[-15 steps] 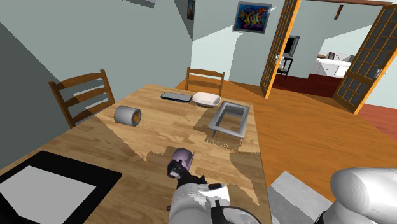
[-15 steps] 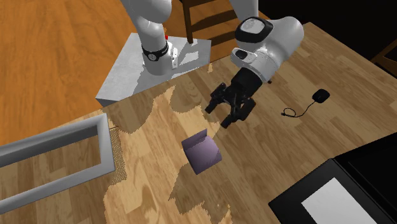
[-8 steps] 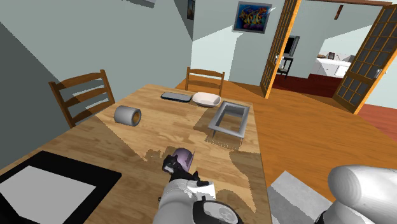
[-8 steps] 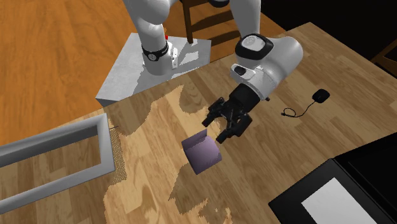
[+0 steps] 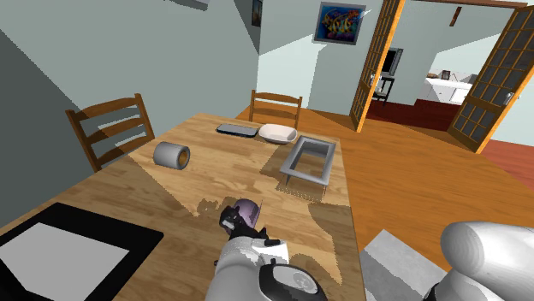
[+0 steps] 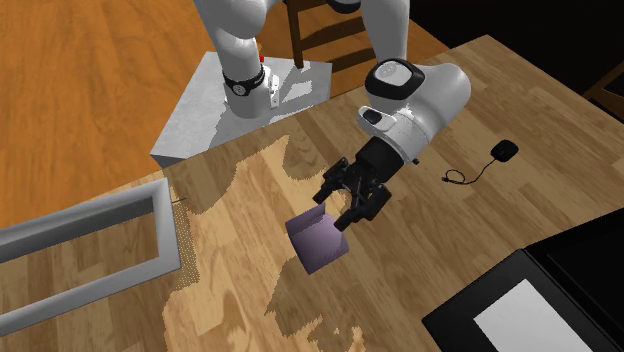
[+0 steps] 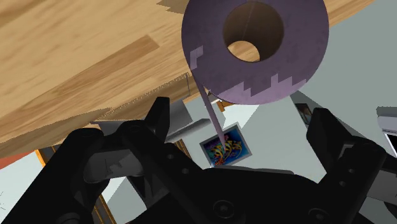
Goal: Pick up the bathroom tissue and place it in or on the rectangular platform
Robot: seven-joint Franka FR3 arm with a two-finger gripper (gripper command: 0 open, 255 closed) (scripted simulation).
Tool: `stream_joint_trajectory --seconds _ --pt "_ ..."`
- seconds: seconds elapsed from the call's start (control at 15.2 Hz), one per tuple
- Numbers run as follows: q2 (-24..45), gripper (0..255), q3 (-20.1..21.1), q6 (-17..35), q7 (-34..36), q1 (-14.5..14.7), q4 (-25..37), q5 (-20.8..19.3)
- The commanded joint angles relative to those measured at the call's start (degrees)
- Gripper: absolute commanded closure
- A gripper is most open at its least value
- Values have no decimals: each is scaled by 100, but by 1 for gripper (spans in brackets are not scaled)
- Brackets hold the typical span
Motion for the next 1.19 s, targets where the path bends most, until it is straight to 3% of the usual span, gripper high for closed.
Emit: stream_joint_trajectory --seconds 0.0,0.07,0.66,1.12 --pt "0 0 0 0 0 0 0 0" --pt "0 255 0 0 0 0 0 0" --pt "0 255 0 1 0 0 0 0" --pt "122 255 -411 -142 -261 59 -18 -176"
